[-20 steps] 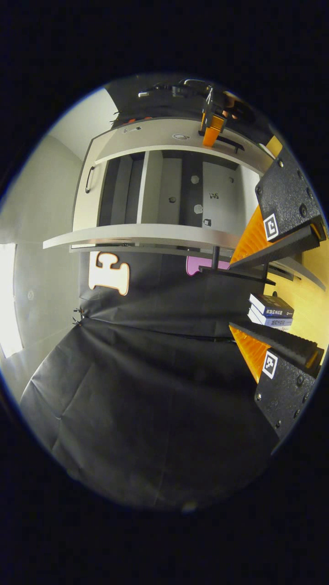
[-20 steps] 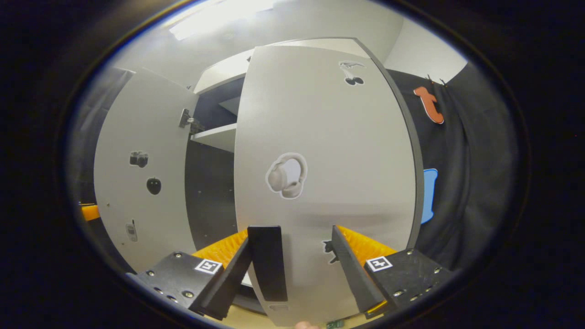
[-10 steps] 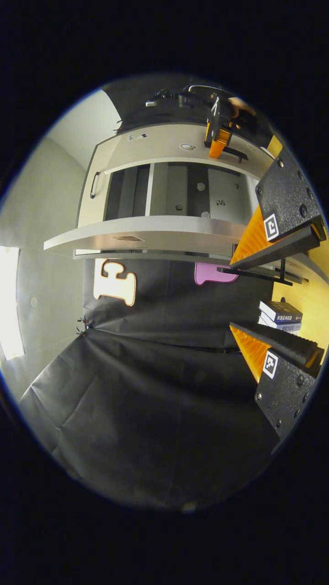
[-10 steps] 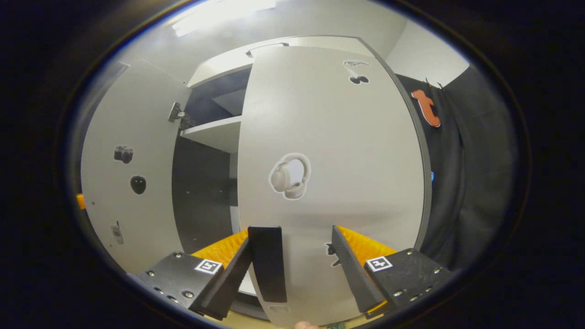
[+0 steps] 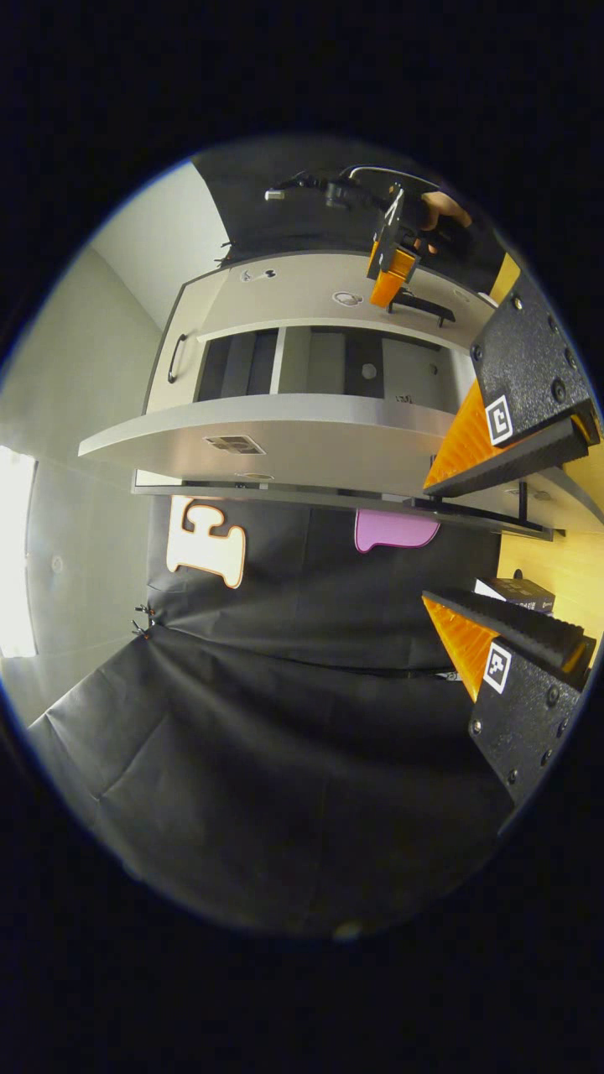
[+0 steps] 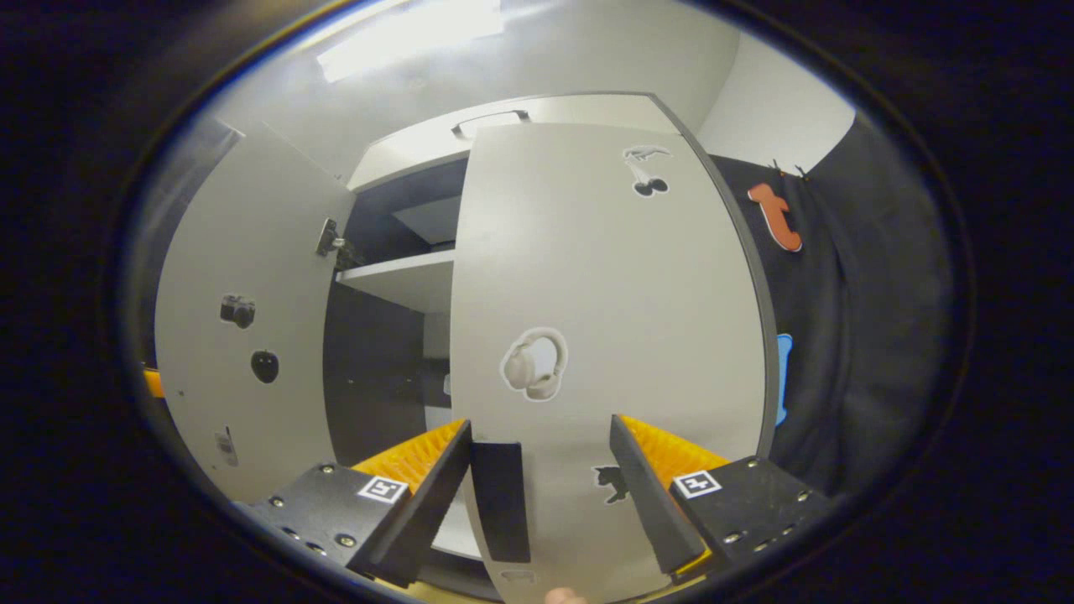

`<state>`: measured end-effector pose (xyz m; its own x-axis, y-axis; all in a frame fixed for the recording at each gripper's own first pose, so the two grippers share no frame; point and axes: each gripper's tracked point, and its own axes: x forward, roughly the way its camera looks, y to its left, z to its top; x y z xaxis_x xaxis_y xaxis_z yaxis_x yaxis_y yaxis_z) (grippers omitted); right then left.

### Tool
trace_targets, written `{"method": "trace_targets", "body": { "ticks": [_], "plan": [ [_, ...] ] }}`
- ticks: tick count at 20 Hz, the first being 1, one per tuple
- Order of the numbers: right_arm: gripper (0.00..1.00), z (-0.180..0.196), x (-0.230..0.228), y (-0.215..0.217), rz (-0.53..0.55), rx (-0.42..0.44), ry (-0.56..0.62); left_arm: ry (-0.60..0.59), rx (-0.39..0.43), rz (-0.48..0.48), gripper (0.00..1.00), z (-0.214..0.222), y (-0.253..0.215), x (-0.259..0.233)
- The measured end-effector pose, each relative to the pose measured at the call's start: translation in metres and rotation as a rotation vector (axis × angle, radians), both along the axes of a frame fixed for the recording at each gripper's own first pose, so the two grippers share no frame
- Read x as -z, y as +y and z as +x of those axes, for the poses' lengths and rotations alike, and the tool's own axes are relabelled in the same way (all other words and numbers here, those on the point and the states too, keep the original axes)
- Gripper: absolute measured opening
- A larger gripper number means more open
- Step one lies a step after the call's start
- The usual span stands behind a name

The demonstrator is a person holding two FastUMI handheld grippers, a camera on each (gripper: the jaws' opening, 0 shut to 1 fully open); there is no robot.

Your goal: Grasp the bottle in the cabinet with the left hand and place it on the coaster, then close the right door with the right hand and the left door with the left hand.

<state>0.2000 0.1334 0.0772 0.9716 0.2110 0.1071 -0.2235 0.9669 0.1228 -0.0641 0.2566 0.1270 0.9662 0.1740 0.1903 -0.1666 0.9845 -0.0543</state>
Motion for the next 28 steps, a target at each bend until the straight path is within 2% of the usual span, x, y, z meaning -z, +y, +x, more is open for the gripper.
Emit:
{"method": "trace_targets", "body": {
  "ticks": [1,3,4,5,7,8,15,17,18,19,20,28],
  "plan": [
    [0.96,-0.001,0.000,-0.001,0.000,-0.004,0.003,0.000,0.004,-0.004,0.71,0.000,-0.003,-0.001],
    [0.99,-0.004,0.001,-0.001,-0.004,-0.009,0.007,-0.002,0.034,-0.026,0.70,0.001,-0.013,0.000],
    [0.99,-0.005,0.003,-0.001,-0.008,-0.010,0.010,-0.003,0.048,-0.036,0.68,0.003,-0.018,0.000],
    [0.99,-0.005,0.004,-0.003,-0.013,-0.010,0.015,-0.006,0.063,-0.043,0.60,0.003,-0.024,0.000],
    [0.99,-0.008,0.009,-0.005,-0.024,-0.010,0.025,-0.002,0.104,-0.043,0.60,0.006,-0.038,0.001],
    [0.97,-0.009,0.011,-0.007,-0.031,-0.009,0.032,0.005,0.131,-0.039,0.66,0.009,-0.046,0.002],
    [0.97,-0.023,0.021,-0.047,-0.073,0.049,0.058,0.013,0.304,-0.037,0.66,0.035,-0.107,0.003],
    [1.00,-0.027,0.024,-0.061,-0.075,0.073,0.073,0.016,0.331,-0.043,0.66,0.045,-0.120,0.004],
    [0.99,-0.030,0.026,-0.068,-0.075,0.086,0.079,0.018,0.356,-0.053,0.72,0.050,-0.128,0.006],
    [0.96,-0.032,0.027,-0.075,-0.076,0.097,0.084,0.017,0.378,-0.067,0.70,0.056,-0.136,0.006],
    [1.00,-0.035,0.027,-0.083,-0.079,0.111,0.087,0.022,0.395,-0.074,0.71,0.064,-0.144,0.006],
    [1.00,-0.059,0.032,-0.143,-0.091,0.220,0.106,0.048,0.451,0.005,0.72,0.107,-0.183,0.006]
  ]
}}
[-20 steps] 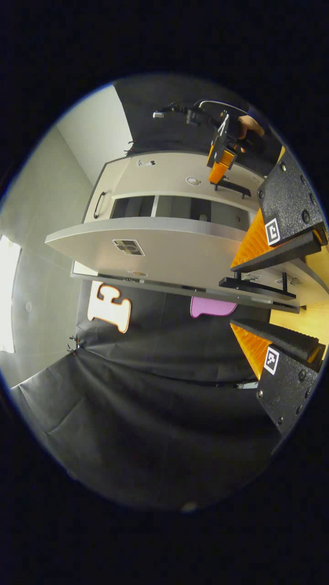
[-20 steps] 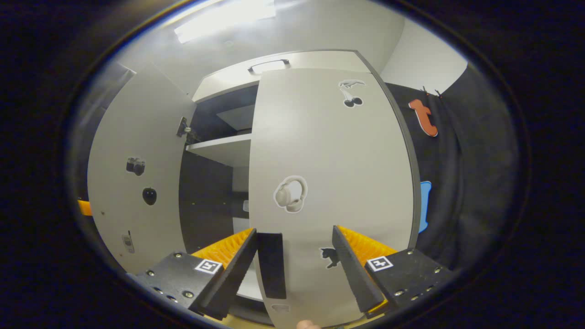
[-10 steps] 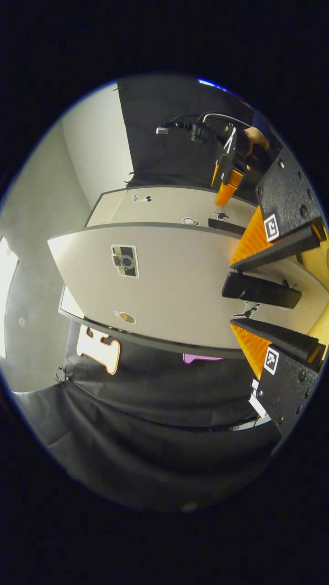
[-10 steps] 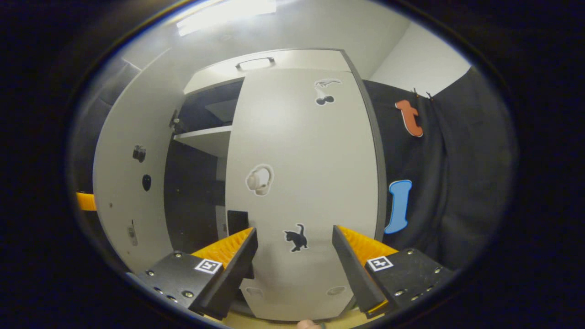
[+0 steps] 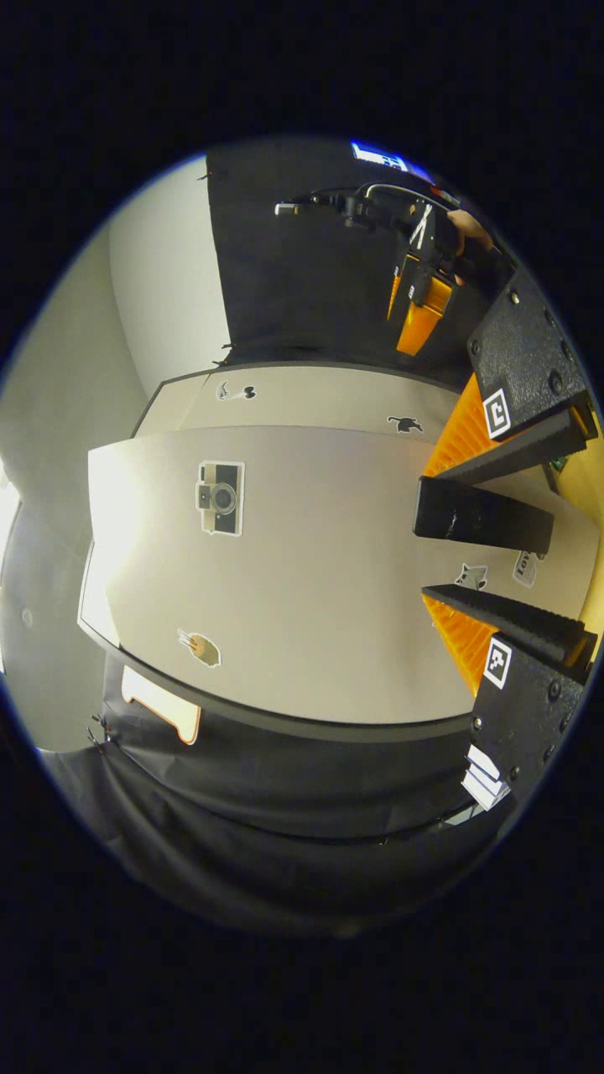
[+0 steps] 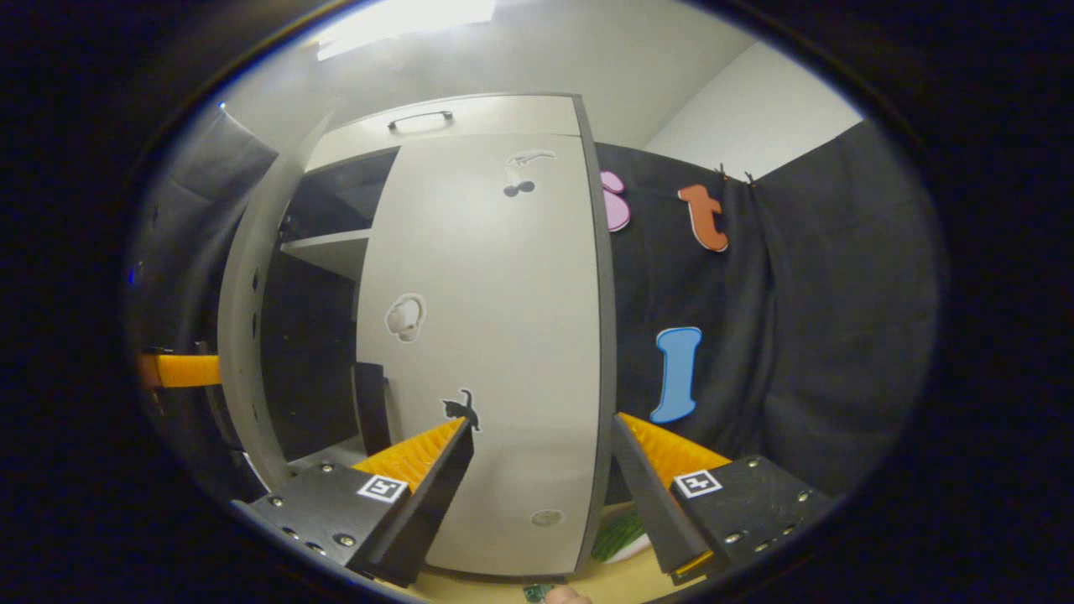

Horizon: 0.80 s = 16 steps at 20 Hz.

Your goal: Grasp the bottle in the cabinet with the left hand and place it on the coaster, then close the right door with the right hand and the left door with the left hand.

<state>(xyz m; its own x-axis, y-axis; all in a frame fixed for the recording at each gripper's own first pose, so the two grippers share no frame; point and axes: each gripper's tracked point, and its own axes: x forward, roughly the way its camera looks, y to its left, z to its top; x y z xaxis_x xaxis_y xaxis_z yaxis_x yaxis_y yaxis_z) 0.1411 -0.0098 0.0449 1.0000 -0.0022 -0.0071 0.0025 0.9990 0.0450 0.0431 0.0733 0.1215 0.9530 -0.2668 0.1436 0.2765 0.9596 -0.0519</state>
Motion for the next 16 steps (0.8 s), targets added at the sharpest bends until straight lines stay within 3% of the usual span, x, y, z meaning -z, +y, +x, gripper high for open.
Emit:
{"method": "trace_targets", "body": {
  "ticks": [16],
  "plan": [
    [1.00,-0.042,0.007,-0.078,-0.003,0.140,0.040,0.028,0.037,-0.036,0.72,0.044,-0.026,0.009]
  ]
}}
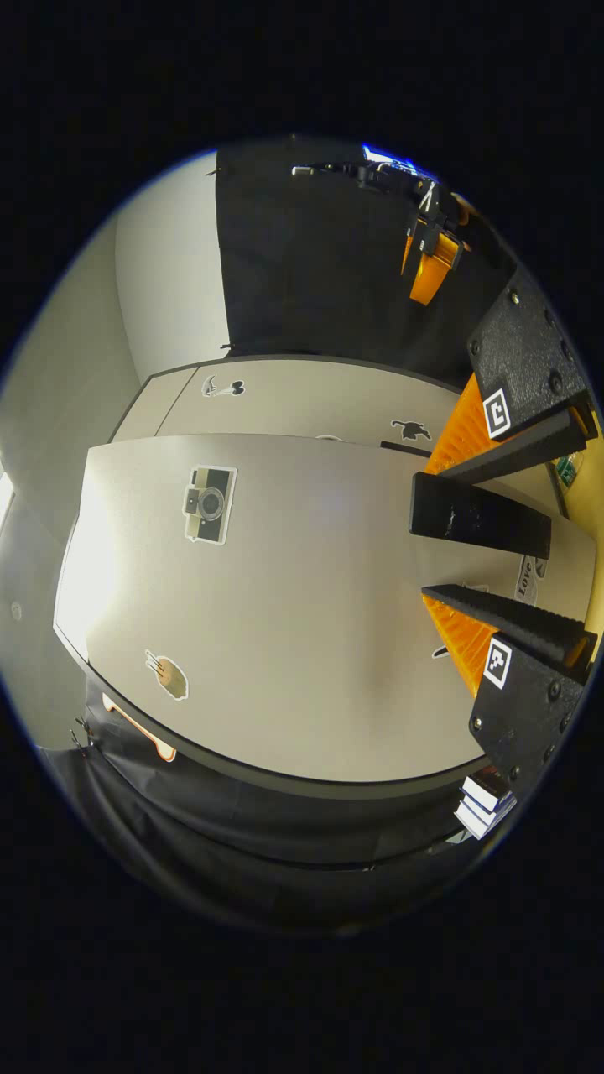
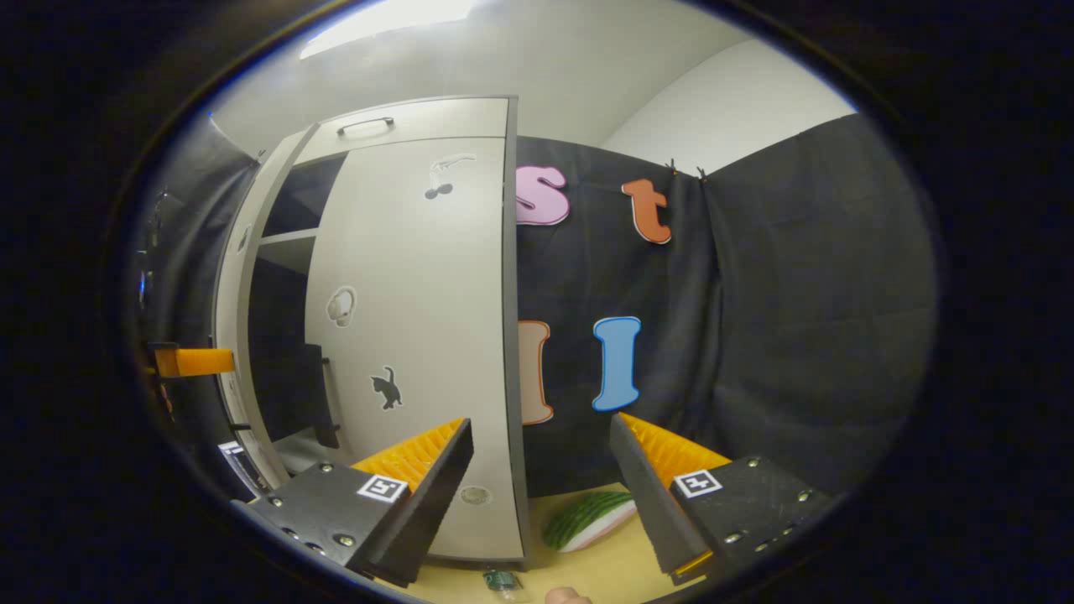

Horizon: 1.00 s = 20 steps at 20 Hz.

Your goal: Grasp the bottle in the cabinet with the left hand and place it on the coaster, then close the right door with the right hand and the left door with the left hand.

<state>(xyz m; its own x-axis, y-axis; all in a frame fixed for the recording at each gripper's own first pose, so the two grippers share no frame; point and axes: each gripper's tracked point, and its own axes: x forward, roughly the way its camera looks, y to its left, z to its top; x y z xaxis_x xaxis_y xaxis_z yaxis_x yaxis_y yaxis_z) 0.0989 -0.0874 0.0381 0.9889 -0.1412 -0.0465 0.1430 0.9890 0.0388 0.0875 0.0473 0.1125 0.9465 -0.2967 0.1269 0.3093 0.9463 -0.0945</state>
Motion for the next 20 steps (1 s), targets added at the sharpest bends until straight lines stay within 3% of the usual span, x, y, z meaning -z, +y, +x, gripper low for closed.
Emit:
{"method": "trace_targets", "body": {
  "ticks": [8,20],
  "plan": [
    [1.00,-0.019,0.002,-0.030,-0.009,0.066,0.018,0.001,-0.019,0.073,0.72,0.020,-0.008,0.004],
    [1.00,-0.031,0.002,-0.053,-0.020,0.117,0.034,0.024,-0.019,0.079,0.71,0.043,-0.012,0.013]
  ]
}}
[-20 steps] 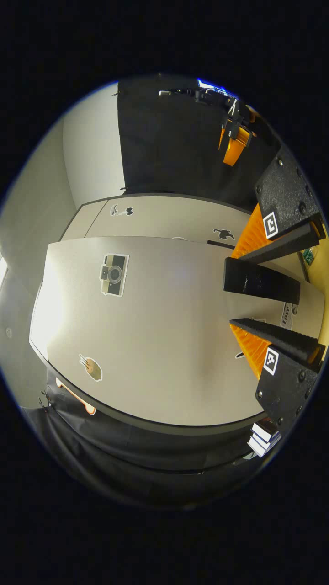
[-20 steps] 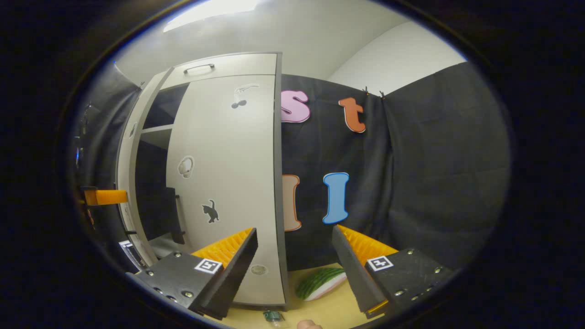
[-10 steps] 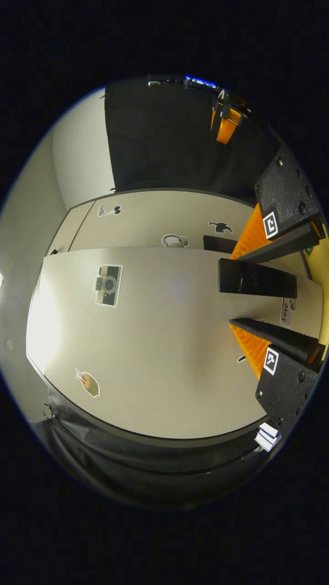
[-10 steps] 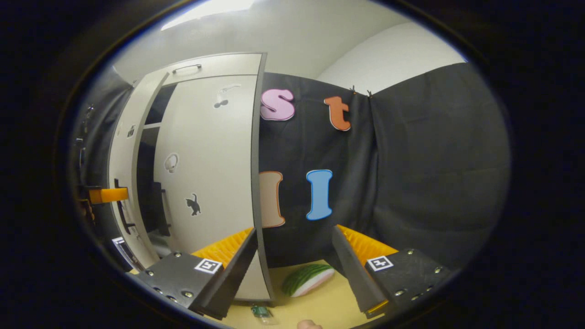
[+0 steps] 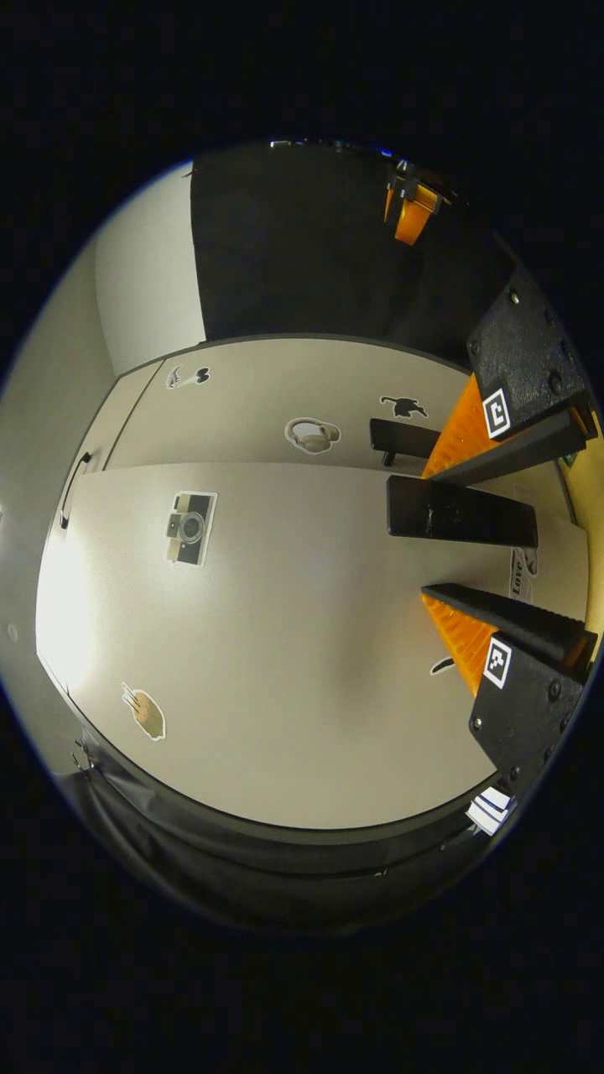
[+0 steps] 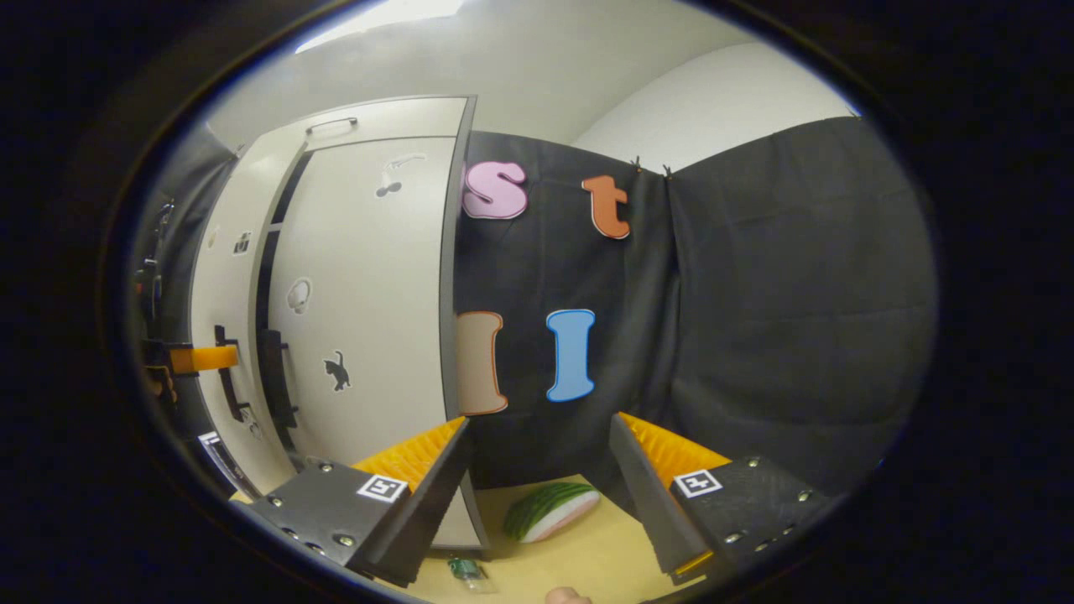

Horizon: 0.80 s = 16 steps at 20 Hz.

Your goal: Grasp the bottle in the cabinet with the left hand and place it on the coaster, then close the right door with the right hand and the left door with the left hand.

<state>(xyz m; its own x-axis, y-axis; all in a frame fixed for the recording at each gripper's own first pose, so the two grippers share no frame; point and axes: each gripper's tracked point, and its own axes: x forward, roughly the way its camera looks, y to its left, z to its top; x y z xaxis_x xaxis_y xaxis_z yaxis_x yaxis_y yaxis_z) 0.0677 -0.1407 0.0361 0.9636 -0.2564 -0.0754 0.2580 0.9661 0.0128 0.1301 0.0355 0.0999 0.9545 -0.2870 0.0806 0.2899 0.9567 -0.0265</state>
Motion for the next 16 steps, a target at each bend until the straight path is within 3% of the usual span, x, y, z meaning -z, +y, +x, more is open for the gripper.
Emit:
{"method": "trace_targets", "body": {
  "ticks": [16],
  "plan": [
    [1.00,-0.004,0.002,-0.009,-0.011,0.001,0.007,0.013,-0.060,0.014,0.69,0.024,0.001,0.000]
  ]
}}
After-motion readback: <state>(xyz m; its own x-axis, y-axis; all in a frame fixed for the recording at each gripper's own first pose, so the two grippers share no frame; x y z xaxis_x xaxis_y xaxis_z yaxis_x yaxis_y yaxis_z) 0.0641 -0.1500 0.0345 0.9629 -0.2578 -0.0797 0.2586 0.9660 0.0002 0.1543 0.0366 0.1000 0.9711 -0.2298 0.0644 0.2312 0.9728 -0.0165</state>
